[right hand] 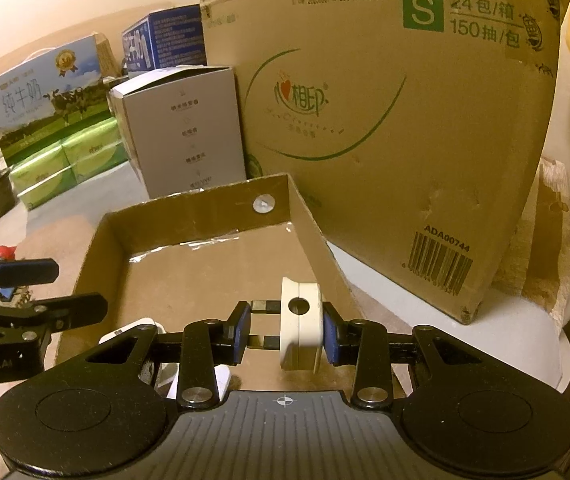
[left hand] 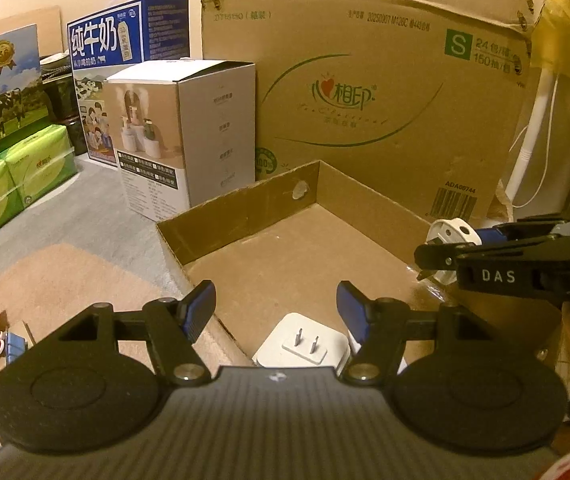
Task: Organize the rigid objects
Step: 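Open the left gripper to drop the adapter into the box while the right releases the plug, then withdraw both grippers from the box toward the remaining objects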
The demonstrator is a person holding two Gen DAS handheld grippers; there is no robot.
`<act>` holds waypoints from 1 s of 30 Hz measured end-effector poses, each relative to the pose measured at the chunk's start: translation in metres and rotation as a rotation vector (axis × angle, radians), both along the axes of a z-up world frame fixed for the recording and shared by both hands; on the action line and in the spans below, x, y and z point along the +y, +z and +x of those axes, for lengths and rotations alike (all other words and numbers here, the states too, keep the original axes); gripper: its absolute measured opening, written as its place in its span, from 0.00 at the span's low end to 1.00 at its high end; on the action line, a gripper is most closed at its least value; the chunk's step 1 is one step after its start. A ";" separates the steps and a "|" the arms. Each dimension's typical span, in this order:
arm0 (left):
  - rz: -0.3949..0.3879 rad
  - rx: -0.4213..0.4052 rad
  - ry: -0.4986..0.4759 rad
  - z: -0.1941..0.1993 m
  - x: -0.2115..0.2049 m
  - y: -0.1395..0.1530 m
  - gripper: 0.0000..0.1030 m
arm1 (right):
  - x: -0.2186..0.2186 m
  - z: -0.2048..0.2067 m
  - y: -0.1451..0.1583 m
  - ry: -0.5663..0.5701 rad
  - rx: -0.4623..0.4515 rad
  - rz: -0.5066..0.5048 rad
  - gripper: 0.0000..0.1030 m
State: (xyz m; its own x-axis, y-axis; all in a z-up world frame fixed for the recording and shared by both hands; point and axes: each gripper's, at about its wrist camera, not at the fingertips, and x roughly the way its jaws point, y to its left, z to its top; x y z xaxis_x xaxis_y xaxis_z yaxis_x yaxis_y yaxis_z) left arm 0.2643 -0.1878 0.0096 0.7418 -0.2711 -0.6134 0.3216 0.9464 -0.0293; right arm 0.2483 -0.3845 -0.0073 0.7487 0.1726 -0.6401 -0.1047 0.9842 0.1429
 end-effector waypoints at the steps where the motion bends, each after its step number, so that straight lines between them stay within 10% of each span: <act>1: 0.000 -0.001 -0.001 -0.001 0.001 0.000 0.62 | 0.000 0.001 0.000 -0.001 -0.002 -0.002 0.36; 6: -0.001 -0.003 0.006 -0.004 0.005 0.001 0.62 | 0.002 0.005 0.001 0.000 -0.027 -0.003 0.36; 10: -0.007 -0.006 0.014 -0.008 0.011 0.003 0.62 | 0.001 0.003 0.006 -0.010 -0.051 0.010 0.57; 30: -0.023 -0.014 0.103 -0.104 0.082 0.037 0.64 | 0.060 -0.086 0.059 0.020 -0.092 0.059 0.58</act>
